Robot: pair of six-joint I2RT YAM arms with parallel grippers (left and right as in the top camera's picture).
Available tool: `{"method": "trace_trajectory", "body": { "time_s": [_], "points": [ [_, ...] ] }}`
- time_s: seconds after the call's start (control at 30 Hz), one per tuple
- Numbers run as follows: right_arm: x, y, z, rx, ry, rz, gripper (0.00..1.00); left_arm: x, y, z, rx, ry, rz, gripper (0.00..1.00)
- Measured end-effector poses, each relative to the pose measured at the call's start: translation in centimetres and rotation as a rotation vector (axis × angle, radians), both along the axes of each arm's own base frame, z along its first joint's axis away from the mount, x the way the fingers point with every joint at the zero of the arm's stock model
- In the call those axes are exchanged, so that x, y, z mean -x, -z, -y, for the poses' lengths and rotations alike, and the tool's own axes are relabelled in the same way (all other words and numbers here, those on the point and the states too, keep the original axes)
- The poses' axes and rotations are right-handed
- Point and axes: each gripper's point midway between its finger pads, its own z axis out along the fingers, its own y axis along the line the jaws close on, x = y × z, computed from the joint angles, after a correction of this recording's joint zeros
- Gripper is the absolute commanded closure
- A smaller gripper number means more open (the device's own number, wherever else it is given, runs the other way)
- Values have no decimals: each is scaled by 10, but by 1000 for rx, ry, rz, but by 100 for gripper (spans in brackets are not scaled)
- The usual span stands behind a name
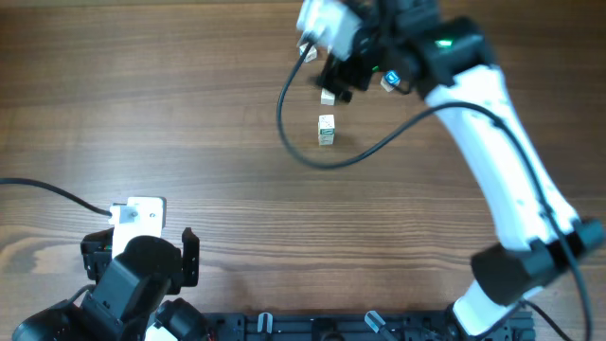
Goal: Form a tower
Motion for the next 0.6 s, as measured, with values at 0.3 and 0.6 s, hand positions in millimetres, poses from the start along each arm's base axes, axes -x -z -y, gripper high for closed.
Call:
{"method": "trace_trajectory", "body": {
  "time_s": [0.3, 0.6],
  "points": [
    [9, -104, 219, -425, 974, -1, 0, 0, 0, 0, 0, 0, 0, 0],
    [18, -104, 267, -489, 1197, -2, 0, 0, 0, 0, 0, 0, 0, 0]
  ]
}}
